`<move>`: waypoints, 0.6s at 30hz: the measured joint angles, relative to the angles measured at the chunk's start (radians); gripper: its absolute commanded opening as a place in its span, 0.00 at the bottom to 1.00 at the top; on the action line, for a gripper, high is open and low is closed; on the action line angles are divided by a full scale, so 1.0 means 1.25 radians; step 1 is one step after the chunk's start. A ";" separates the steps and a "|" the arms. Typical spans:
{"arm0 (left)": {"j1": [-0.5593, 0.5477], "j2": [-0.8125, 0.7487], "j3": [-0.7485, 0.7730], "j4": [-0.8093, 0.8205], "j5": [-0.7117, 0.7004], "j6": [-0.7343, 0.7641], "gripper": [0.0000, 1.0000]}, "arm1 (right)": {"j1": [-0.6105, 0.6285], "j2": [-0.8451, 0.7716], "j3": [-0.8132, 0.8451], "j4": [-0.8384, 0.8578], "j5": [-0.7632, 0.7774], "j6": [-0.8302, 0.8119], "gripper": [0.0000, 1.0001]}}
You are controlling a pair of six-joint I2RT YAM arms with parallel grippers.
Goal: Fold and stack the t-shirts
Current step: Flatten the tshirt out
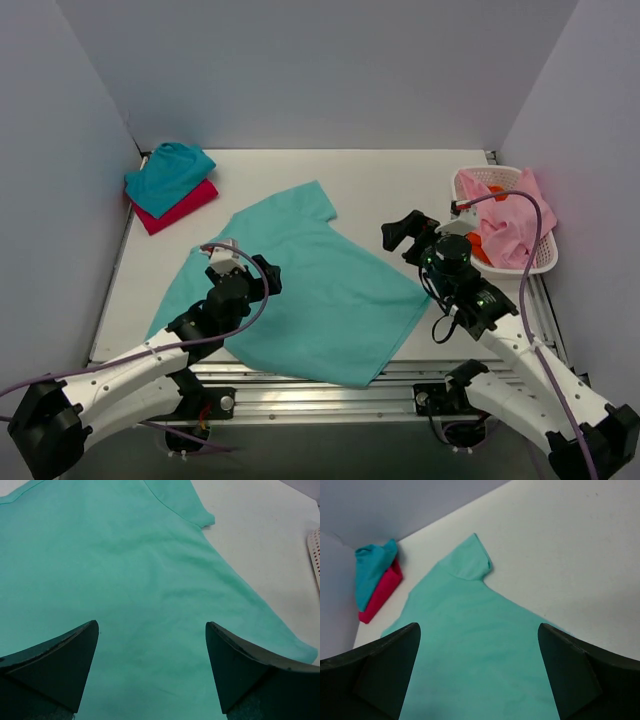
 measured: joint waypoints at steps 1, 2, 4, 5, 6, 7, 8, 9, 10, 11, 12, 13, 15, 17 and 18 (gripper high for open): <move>0.000 0.001 0.000 0.002 -0.002 0.005 0.97 | 0.005 -0.013 0.011 0.001 -0.003 -0.007 1.00; 0.000 0.005 0.001 0.002 -0.005 0.012 0.96 | 0.010 -0.021 0.019 0.004 -0.005 -0.013 1.00; 0.000 0.014 0.007 0.003 -0.008 0.020 0.96 | 0.018 -0.034 0.020 0.005 -0.004 -0.020 1.00; 0.000 0.021 0.013 0.003 -0.010 0.024 0.96 | 0.018 -0.036 0.019 0.002 -0.004 -0.021 1.00; 0.000 0.027 0.019 0.003 -0.011 0.030 0.96 | 0.019 -0.035 0.016 0.000 -0.004 -0.020 1.00; 0.000 0.032 0.025 0.005 -0.013 0.033 0.96 | 0.020 -0.029 0.012 -0.002 -0.004 -0.019 1.00; 0.000 0.036 0.028 0.010 -0.014 0.036 0.96 | 0.022 -0.016 0.004 0.000 -0.004 -0.016 1.00; 0.000 0.040 0.030 0.016 -0.016 0.037 0.95 | 0.022 0.000 -0.007 0.007 -0.005 -0.012 1.00; 0.000 0.044 0.030 0.025 -0.017 0.038 0.95 | 0.022 0.019 -0.022 0.015 -0.011 -0.006 1.00; 0.000 0.049 0.030 0.031 -0.018 0.038 0.95 | 0.022 0.045 -0.039 0.026 -0.018 0.002 1.00; 0.000 0.055 0.030 0.035 -0.019 0.038 0.95 | 0.022 0.081 -0.054 0.042 -0.027 0.009 1.00; 0.000 0.060 0.030 0.038 -0.019 0.039 0.95 | 0.022 0.122 -0.067 0.061 -0.041 0.018 1.00; 0.000 0.075 0.031 0.042 -0.019 0.040 0.95 | 0.022 0.228 -0.091 0.109 -0.081 0.040 1.00; 0.001 0.086 0.031 0.042 -0.019 0.041 0.95 | 0.024 0.327 -0.108 0.157 -0.124 0.063 1.00; 0.002 0.090 0.031 0.042 -0.019 0.042 0.95 | 0.027 0.358 -0.113 0.172 -0.136 0.071 1.00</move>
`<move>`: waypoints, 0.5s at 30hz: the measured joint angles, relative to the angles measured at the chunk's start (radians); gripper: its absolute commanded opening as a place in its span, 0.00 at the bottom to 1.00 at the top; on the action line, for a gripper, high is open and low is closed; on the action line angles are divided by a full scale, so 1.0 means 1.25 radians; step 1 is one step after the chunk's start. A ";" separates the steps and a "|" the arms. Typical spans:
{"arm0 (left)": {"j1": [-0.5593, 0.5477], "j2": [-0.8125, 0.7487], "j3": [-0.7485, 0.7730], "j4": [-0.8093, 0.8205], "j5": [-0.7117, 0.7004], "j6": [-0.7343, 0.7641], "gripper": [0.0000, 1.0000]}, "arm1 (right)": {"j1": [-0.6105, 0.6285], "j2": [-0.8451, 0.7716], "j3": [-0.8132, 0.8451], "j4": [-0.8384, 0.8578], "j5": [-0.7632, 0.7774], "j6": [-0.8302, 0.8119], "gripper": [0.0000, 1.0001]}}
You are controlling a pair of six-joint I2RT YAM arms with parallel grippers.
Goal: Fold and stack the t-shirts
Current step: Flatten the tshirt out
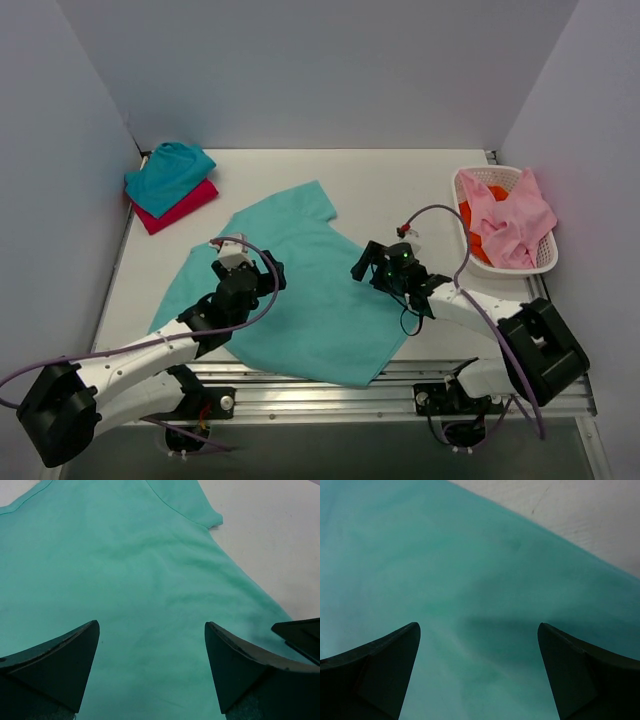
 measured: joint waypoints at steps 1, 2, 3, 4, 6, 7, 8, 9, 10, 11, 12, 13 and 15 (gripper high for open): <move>0.001 0.001 0.000 0.000 0.000 0.001 0.95 | 0.004 0.035 -0.004 0.018 -0.013 0.012 1.00; 0.003 0.001 0.000 0.000 0.000 0.002 0.95 | 0.010 0.062 -0.004 0.031 -0.024 0.020 1.00; 0.005 0.001 0.000 0.001 0.000 0.003 0.95 | 0.016 0.083 -0.004 0.048 -0.030 0.028 1.00; 0.007 -0.001 0.000 0.001 0.000 0.003 0.95 | 0.020 0.099 -0.004 0.069 -0.035 0.034 1.00; 0.013 -0.003 0.000 0.001 0.000 0.007 0.94 | 0.024 0.120 0.005 0.103 -0.042 0.042 1.00; 0.016 -0.006 0.000 0.000 0.000 0.009 0.95 | 0.026 0.137 0.012 0.117 -0.044 0.045 1.00; 0.018 -0.009 0.000 0.000 0.000 0.009 0.95 | 0.027 0.158 0.023 0.132 -0.044 0.049 1.00; 0.021 -0.012 0.000 0.001 0.000 0.010 0.94 | 0.027 0.179 0.039 0.146 -0.047 0.052 1.00; 0.024 -0.017 0.000 0.000 0.000 0.010 0.94 | 0.027 0.199 0.051 0.158 -0.047 0.054 1.00; 0.028 -0.022 0.000 0.001 0.000 0.011 0.94 | 0.027 0.225 0.070 0.175 -0.049 0.056 1.00; 0.032 -0.027 0.000 0.001 -0.001 0.012 0.94 | 0.026 0.254 0.096 0.188 -0.052 0.057 1.00; 0.036 -0.032 0.000 0.001 0.000 0.012 0.94 | 0.024 0.288 0.122 0.205 -0.058 0.057 1.00; 0.042 -0.040 0.000 0.001 0.000 0.014 0.94 | 0.015 0.359 0.186 0.242 -0.076 0.059 1.00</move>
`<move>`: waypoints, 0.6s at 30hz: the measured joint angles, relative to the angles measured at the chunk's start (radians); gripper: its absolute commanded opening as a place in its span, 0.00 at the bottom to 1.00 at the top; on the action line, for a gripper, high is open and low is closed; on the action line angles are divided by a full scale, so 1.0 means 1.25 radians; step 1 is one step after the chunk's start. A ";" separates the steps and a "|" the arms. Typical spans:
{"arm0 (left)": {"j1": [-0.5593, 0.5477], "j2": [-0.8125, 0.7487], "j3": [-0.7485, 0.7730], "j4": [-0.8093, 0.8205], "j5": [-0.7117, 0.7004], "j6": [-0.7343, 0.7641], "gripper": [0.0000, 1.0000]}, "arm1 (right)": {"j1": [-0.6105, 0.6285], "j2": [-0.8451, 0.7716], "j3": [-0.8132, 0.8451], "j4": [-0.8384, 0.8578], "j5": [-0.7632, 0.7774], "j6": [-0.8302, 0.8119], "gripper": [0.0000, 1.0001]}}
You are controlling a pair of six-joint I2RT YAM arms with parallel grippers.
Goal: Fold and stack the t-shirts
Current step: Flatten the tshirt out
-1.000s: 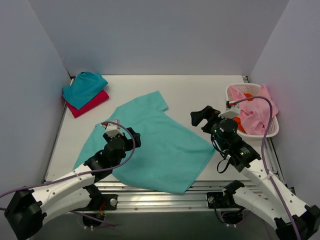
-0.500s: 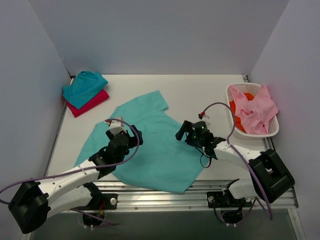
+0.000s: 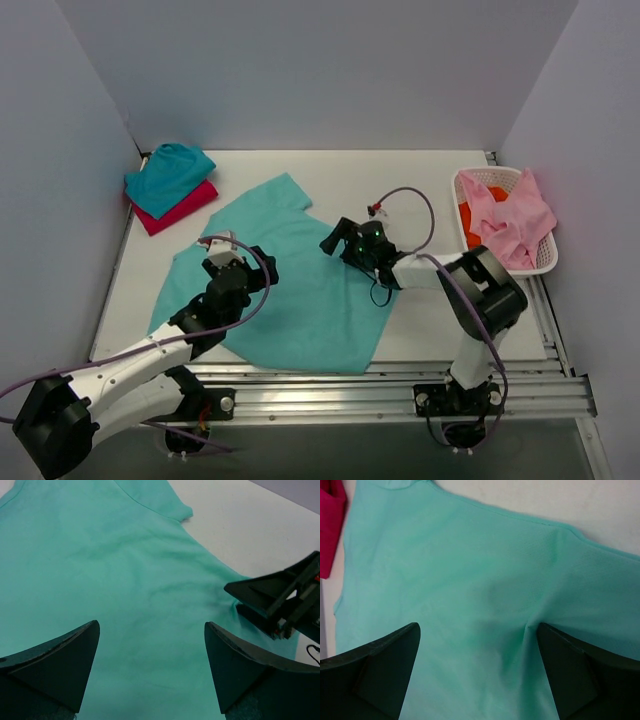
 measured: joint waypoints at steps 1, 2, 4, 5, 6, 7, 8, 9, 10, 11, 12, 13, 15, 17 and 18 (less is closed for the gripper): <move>0.004 -0.003 0.000 0.000 0.000 0.001 0.94 | -0.008 0.039 0.034 0.020 -0.016 0.001 0.99; 0.008 -0.005 0.000 0.000 0.000 0.002 0.94 | -0.016 0.069 0.060 0.040 -0.029 0.003 0.99; 0.016 -0.010 0.000 -0.001 0.000 0.004 0.94 | -0.044 0.135 0.117 0.090 -0.063 0.013 0.98; 0.022 -0.012 0.000 -0.001 0.000 0.005 0.94 | -0.060 0.161 0.137 0.115 -0.078 0.020 0.98; 0.027 -0.012 0.000 -0.001 0.000 0.006 0.94 | -0.077 0.181 0.154 0.133 -0.090 0.024 0.98; 0.032 -0.013 0.000 -0.001 0.000 0.008 0.94 | -0.094 0.198 0.173 0.142 -0.097 0.029 0.99; 0.037 -0.013 0.000 -0.001 0.000 0.009 0.94 | -0.109 0.213 0.196 0.139 -0.097 0.030 0.99; 0.042 -0.012 0.000 -0.001 0.001 0.011 0.94 | -0.123 0.227 0.222 0.127 -0.094 0.028 0.99; 0.046 -0.011 0.000 -0.001 0.001 0.011 0.94 | -0.134 0.242 0.254 0.107 -0.086 0.023 0.99; 0.050 -0.009 0.000 -0.001 0.001 0.013 0.94 | -0.144 0.260 0.301 0.074 -0.074 0.013 1.00; 0.053 -0.005 0.000 -0.001 0.002 0.014 0.94 | -0.153 0.282 0.356 0.038 -0.059 -0.001 1.00; 0.057 -0.002 0.000 -0.001 0.003 0.016 0.94 | -0.162 0.307 0.413 0.007 -0.045 -0.015 1.00; 0.061 0.007 0.000 -0.001 0.009 0.017 0.94 | -0.179 0.360 0.549 -0.057 -0.022 -0.048 1.00; 0.063 0.011 0.000 -0.001 0.013 0.017 0.94 | -0.198 0.400 0.661 -0.087 -0.014 -0.081 0.99; 0.065 0.011 0.000 -0.001 0.016 0.017 0.94 | -0.205 0.415 0.713 -0.107 -0.017 -0.096 0.99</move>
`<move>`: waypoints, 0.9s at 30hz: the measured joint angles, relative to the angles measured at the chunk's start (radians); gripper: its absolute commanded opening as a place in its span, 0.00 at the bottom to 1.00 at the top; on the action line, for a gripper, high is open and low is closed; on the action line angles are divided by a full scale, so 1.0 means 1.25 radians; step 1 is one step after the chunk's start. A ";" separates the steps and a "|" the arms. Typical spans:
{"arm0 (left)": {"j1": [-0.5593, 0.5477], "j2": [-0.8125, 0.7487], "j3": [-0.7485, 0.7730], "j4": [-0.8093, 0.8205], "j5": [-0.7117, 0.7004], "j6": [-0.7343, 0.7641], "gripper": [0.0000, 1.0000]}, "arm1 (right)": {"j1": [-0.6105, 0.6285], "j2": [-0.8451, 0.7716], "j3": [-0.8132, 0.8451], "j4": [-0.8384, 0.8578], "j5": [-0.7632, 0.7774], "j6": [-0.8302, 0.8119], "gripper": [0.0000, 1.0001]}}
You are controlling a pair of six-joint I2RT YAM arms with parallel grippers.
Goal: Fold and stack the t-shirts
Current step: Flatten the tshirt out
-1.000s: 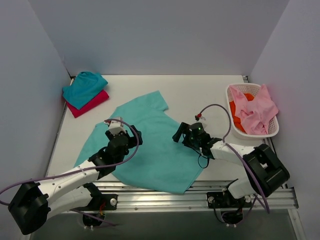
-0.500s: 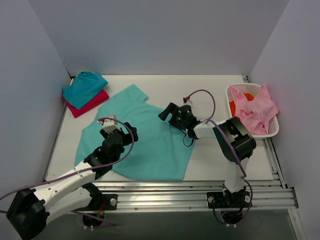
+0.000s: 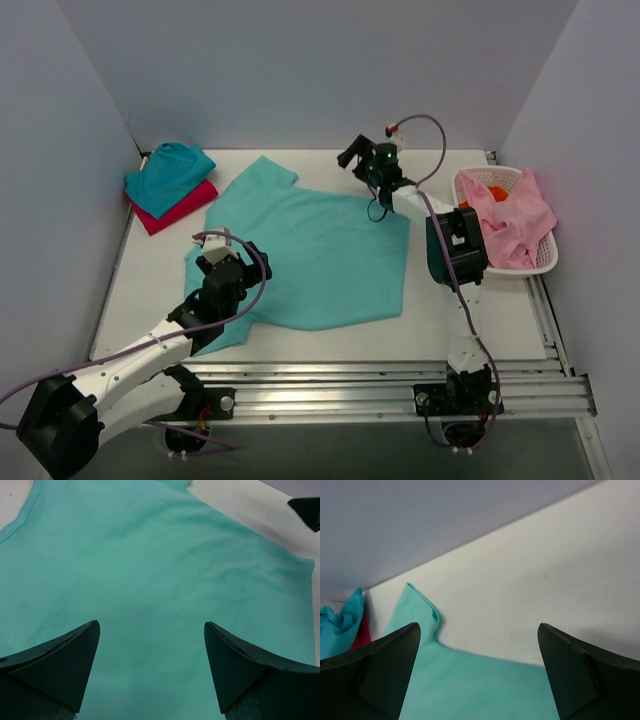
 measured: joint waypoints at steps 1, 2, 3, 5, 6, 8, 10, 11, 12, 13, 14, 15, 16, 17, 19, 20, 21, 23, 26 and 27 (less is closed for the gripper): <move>0.001 0.000 0.000 0.000 0.002 0.000 0.94 | -0.007 0.010 0.043 -0.009 -0.006 -0.015 0.99; 0.002 0.000 0.000 0.000 0.003 0.000 0.94 | -0.014 0.013 0.072 -0.016 -0.014 -0.027 0.99; 0.002 -0.001 0.000 0.000 0.004 0.000 0.94 | -0.016 0.008 0.087 -0.018 -0.019 -0.038 1.00; 0.002 -0.002 0.000 0.000 0.007 0.000 0.94 | -0.025 -0.029 0.077 -0.032 -0.022 -0.060 1.00; 0.002 -0.004 0.000 0.000 0.009 -0.001 0.94 | -0.027 -0.063 0.049 -0.039 -0.020 -0.071 1.00; 0.002 -0.010 0.000 0.000 0.013 -0.001 0.94 | -0.020 -0.176 -0.044 -0.079 0.004 -0.086 1.00; 0.002 -0.016 0.000 0.001 0.019 -0.002 0.94 | 0.002 -0.314 -0.158 -0.100 0.051 -0.088 1.00; 0.002 -0.019 0.000 0.001 0.021 -0.003 0.94 | 0.018 -0.394 -0.225 -0.117 0.076 -0.082 1.00; 0.002 -0.021 0.000 0.001 0.025 -0.004 0.94 | 0.037 -0.479 -0.303 -0.111 0.101 -0.073 1.00; 0.002 -0.022 0.000 0.002 0.027 -0.006 0.95 | 0.054 -0.564 -0.379 -0.113 0.125 -0.064 1.00; 0.002 -0.023 -0.001 0.002 0.031 -0.009 0.95 | 0.078 -0.648 -0.453 -0.110 0.146 -0.049 1.00; 0.003 -0.024 -0.002 0.003 0.038 -0.012 0.95 | 0.103 -0.724 -0.523 -0.110 0.168 -0.033 1.00; 0.003 -0.024 -0.003 0.003 0.043 -0.015 0.95 | 0.126 -0.789 -0.587 -0.110 0.190 -0.020 1.00; 0.003 -0.025 -0.005 0.004 0.047 -0.016 0.95 | 0.146 -0.847 -0.654 -0.114 0.210 -0.002 1.00; 0.003 -0.027 -0.008 0.004 0.056 -0.020 0.95 | 0.171 -0.931 -0.762 -0.149 0.244 0.037 1.00; 0.003 -0.027 -0.011 0.005 0.059 -0.022 0.95 | 0.178 -0.959 -0.808 -0.167 0.257 0.057 1.00; 0.003 -0.027 -0.013 0.005 0.063 -0.023 0.95 | 0.185 -0.980 -0.848 -0.195 0.267 0.079 0.99; 0.003 -0.029 -0.019 0.007 0.067 -0.026 0.95 | 0.202 -1.019 -0.913 -0.255 0.279 0.121 0.97; 0.003 -0.030 -0.026 0.008 0.072 -0.034 0.95 | 0.240 -1.097 -0.977 -0.327 0.291 0.181 0.97; 0.003 -0.030 -0.027 0.008 0.074 -0.035 0.95 | 0.249 -1.114 -0.982 -0.342 0.295 0.193 0.98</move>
